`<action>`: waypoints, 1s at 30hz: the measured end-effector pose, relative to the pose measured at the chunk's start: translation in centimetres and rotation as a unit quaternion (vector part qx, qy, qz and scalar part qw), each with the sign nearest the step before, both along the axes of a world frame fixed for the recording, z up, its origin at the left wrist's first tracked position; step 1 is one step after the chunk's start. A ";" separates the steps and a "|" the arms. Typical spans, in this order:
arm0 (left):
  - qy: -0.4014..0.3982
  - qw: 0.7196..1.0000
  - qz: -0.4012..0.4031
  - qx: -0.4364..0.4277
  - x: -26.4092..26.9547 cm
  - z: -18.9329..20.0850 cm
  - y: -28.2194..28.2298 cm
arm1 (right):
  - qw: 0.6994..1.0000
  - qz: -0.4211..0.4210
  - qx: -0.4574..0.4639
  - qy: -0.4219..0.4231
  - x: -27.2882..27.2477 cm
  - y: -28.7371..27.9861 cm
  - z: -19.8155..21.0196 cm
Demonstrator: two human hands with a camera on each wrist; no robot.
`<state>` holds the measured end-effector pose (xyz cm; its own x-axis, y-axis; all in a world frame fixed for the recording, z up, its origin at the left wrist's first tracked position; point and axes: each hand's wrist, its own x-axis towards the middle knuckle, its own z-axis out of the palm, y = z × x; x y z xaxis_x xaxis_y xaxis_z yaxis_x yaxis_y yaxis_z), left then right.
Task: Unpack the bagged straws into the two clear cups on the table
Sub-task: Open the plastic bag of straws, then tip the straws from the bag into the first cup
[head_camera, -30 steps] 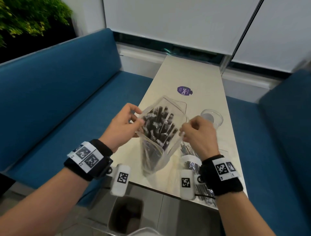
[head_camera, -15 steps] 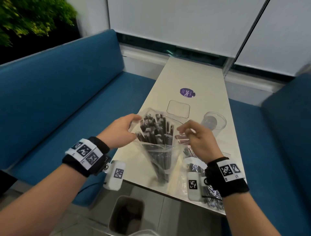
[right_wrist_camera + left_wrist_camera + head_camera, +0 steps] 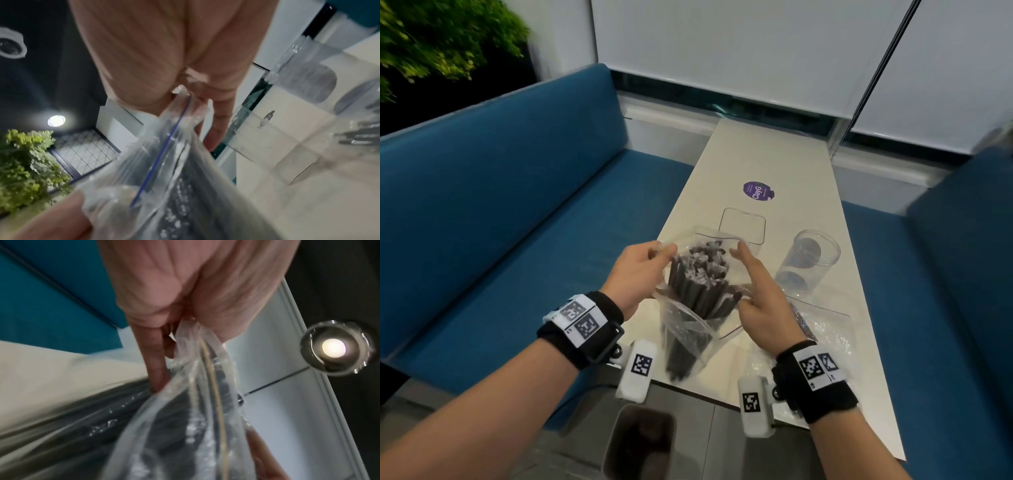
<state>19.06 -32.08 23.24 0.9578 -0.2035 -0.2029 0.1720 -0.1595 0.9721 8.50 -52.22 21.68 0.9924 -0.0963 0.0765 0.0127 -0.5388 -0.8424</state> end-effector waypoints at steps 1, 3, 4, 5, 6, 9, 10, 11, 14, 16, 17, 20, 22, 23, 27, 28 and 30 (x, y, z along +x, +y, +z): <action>0.014 1.000 0.007 -0.023 0.2 0.2 0.2 | 1.000 -0.013 0.018 -0.016 0.1 0.1 0.1; 0.063 0.995 0.005 -0.076 0.4 0.3 0.3 | 0.999 -0.010 0.037 0.005 0.5 0.3 0.2; 0.092 0.991 0.006 -0.096 0.4 0.1 0.4 | 0.999 0.010 0.025 0.030 0.7 0.6 0.1; 0.120 0.987 0.006 -0.109 0.4 0.0 0.3 | 0.998 0.036 0.007 0.051 0.8 0.9 0.0; 0.141 0.982 0.010 -0.124 0.3 -0.1 0.2 | 0.996 0.057 0.000 0.066 0.8 1.0 -0.3; 0.183 0.968 0.034 -0.170 0.1 -0.4 -0.1 | 0.993 0.082 0.028 0.076 0.8 1.1 -1.3; 0.188 0.965 0.034 -0.181 0.0 -0.5 -0.1 | 0.993 0.086 0.042 0.074 0.7 0.9 -1.8; 0.184 0.966 0.026 -0.182 -0.1 -0.6 -0.2 | 0.991 0.093 0.059 0.073 0.6 0.8 -2.1; 0.123 0.979 -0.009 -0.164 -0.4 -1.0 -0.1 | 0.989 0.101 0.086 0.060 0.4 0.9 -2.4; 0.053 0.986 -0.027 -0.156 -0.5 -1.5 0.0 | 0.993 0.073 0.077 0.042 0.5 1.0 -2.5; 0.025 0.986 -0.041 -0.157 -0.7 -1.6 0.1 | 0.996 0.055 0.065 0.039 0.5 1.0 -2.5; 0.003 0.983 -0.102 -0.150 -0.6 -2.1 0.9 | 0.999 0.021 0.026 0.036 0.6 0.5 -2.4; 0.029 0.980 -0.149 -0.130 -0.2 -2.6 1.9 | 0.999 0.018 0.010 0.031 0.5 0.2 -2.5; 0.034 0.978 -0.180 -0.100 0.1 -3.0 2.6 | 0.999 0.014 0.008 0.030 0.4 0.1 -2.5; -0.080 0.924 -0.335 0.165 -0.1 -4.0 3.4 | 0.999 0.005 0.002 0.052 0.0 0.4 -3.6; -0.091 0.915 -0.342 0.192 -0.5 -4.4 3.2 | 0.998 0.013 -0.015 0.061 0.1 0.7 -4.0; -0.096 0.912 -0.335 0.216 -0.8 -5.6 2.6 | 0.994 0.020 -0.051 0.095 0.4 1.5 -4.9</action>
<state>18.25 -29.53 17.64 0.6746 -0.6965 -0.2444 -0.2710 -0.5416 0.7957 8.91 -50.72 16.73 0.9927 -0.0585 -0.1057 -0.1190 -0.6230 -0.7731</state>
